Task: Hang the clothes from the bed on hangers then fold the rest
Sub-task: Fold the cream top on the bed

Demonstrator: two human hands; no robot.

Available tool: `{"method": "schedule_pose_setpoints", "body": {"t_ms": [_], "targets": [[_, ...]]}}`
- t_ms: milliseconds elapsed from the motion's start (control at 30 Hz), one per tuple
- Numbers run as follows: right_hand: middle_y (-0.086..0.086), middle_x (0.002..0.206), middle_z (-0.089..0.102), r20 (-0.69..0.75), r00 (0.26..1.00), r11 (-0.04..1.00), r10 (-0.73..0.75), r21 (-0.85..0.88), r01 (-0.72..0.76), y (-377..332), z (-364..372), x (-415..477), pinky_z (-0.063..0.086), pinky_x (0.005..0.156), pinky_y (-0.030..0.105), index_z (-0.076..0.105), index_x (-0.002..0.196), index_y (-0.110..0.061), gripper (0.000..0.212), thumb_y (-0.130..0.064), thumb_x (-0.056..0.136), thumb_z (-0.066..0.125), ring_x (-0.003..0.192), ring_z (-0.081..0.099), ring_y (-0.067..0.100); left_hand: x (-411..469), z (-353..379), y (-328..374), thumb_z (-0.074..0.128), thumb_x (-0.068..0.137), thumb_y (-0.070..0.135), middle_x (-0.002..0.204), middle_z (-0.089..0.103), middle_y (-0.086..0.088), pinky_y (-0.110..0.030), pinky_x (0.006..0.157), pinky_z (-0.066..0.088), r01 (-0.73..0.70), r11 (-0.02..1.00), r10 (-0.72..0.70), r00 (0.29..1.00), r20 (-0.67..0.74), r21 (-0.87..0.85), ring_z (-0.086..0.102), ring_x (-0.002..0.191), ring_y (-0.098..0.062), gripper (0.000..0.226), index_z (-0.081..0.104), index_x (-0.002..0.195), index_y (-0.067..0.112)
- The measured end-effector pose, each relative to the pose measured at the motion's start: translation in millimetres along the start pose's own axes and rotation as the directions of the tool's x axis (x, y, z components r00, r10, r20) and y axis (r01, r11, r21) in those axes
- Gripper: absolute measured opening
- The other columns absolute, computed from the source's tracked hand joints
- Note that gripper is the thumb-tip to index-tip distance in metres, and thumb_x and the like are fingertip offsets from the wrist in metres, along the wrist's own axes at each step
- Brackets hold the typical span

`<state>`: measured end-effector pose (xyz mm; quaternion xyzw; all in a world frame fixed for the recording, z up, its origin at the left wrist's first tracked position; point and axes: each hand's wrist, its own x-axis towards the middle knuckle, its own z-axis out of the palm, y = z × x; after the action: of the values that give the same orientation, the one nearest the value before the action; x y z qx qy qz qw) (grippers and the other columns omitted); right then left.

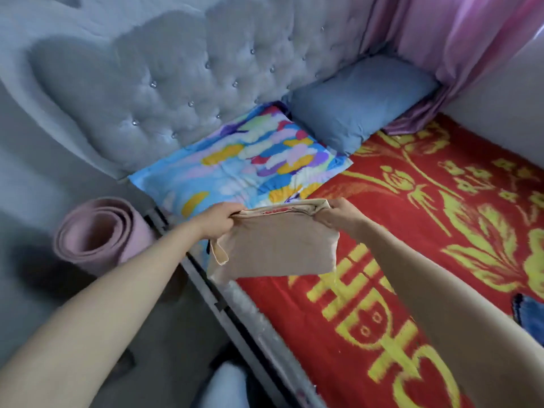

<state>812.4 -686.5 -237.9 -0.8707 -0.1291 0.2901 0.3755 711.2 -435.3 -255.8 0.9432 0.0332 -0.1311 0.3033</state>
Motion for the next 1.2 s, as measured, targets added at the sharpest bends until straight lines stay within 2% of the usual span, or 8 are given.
{"method": "schedule_pose_setpoints", "body": {"t_ms": [100, 233, 367, 467, 533, 867, 1100, 1200], "targets": [[0.003, 0.072, 0.057, 0.062, 0.990, 0.992, -0.129, 0.015, 0.128, -58, 11, -20, 0.040, 0.064, 0.029, 0.067, 0.077, -0.009, 0.006, -0.008, 0.077, 0.060, 0.069, 0.051, 0.016, -71, -37, 6, 0.042, 0.079, -0.018, 0.122, 0.061, -0.017, -0.026, 0.093, 0.038, 0.041, 0.997, -0.052, 0.983, -0.176, -0.069, 0.054, 0.114, -0.025, 0.045, 0.061, 0.117, -0.002], [0.005, 0.079, 0.057, 0.194, 0.924, 0.940, -0.329, -0.029, 0.341, -136, 46, -54, 0.039, 0.069, 0.030, 0.068, 0.086, -0.003, 0.010, -0.002, 0.080, 0.060, 0.075, 0.050, 0.015, -186, -73, 9, 0.053, 0.086, -0.012, 0.105, 0.062, -0.008, -0.001, 0.073, 0.035, 0.083, 0.985, -0.132, 0.925, -0.357, -0.148, 0.051, 0.095, -0.006, 0.028, 0.063, 0.111, -0.004], [0.008, 0.082, 0.051, 0.322, 0.830, 0.869, -0.455, -0.045, 0.494, -202, 90, -93, 0.034, 0.069, 0.030, 0.064, 0.096, 0.011, 0.020, -0.003, 0.082, 0.059, 0.078, 0.044, 0.017, -282, -95, -2, 0.056, 0.085, -0.011, 0.104, 0.058, 0.000, 0.002, 0.070, 0.033, 0.198, 0.963, -0.261, 0.861, -0.436, -0.184, 0.050, 0.098, -0.009, 0.033, 0.061, 0.116, -0.001], [0.002, 0.067, 0.047, 0.452, 0.738, 0.822, -0.501, -0.018, 0.569, -252, 140, -136, 0.032, 0.059, 0.027, 0.061, 0.082, -0.003, 0.005, -0.002, 0.084, 0.056, 0.066, 0.040, 0.013, -374, -104, -13, 0.057, 0.085, -0.008, 0.103, 0.059, 0.002, 0.004, 0.068, 0.033, 0.310, 0.928, -0.372, 0.802, -0.466, -0.208, 0.052, 0.092, -0.008, 0.030, 0.062, 0.113, 0.004], [-0.009, 0.055, 0.049, 0.549, 0.655, 0.787, -0.519, 0.006, 0.617, -276, 177, -159, 0.032, 0.056, 0.023, 0.057, 0.067, -0.012, 0.022, 0.000, 0.086, 0.054, 0.059, 0.040, 0.009, -432, -106, -18, 0.057, 0.086, -0.004, 0.102, 0.060, 0.003, 0.002, 0.067, 0.034, 0.373, 0.899, -0.438, 0.767, -0.468, -0.230, 0.053, 0.087, -0.005, 0.027, 0.062, 0.108, 0.012], [-0.009, 0.055, 0.047, 0.834, 0.171, 0.545, -0.524, 0.175, 0.820, -409, 435, -403, 0.034, 0.052, 0.015, 0.056, 0.062, -0.016, 0.025, -0.003, 0.083, 0.057, 0.051, 0.043, 0.004, -813, -53, -29, 0.057, 0.091, 0.006, 0.110, 0.058, 0.006, -0.002, 0.073, 0.036, 0.650, 0.673, -0.694, 0.389, -0.606, -0.354, 0.053, 0.099, -0.007, 0.029, 0.059, 0.120, 0.008], [-0.015, 0.041, 0.041, 0.857, 0.020, 0.464, -0.514, 0.259, 0.847, -446, 564, -535, 0.029, 0.040, 0.011, 0.047, 0.055, -0.019, 0.032, -0.004, 0.081, 0.057, 0.038, 0.037, -0.002, -982, -16, -39, 0.055, 0.093, 0.008, 0.121, 0.053, 0.007, 0.004, 0.073, 0.031, 0.693, 0.541, -0.768, 0.176, -0.616, -0.476, 0.047, 0.110, -0.006, 0.033, 0.056, 0.126, 0.011], [-0.014, 0.046, 0.044, 0.870, -0.031, 0.427, -0.492, 0.272, 0.862, -464, 620, -579, 0.033, 0.041, 0.011, 0.052, 0.056, -0.018, 0.027, -0.005, 0.079, 0.058, 0.041, 0.041, -0.001, -1043, -2, -53, 0.056, 0.093, 0.012, 0.113, 0.056, 0.009, -0.012, 0.082, 0.035, 0.702, 0.485, -0.795, 0.107, -0.597, -0.521, 0.051, 0.106, -0.009, 0.025, 0.058, 0.117, 0.019]]}}
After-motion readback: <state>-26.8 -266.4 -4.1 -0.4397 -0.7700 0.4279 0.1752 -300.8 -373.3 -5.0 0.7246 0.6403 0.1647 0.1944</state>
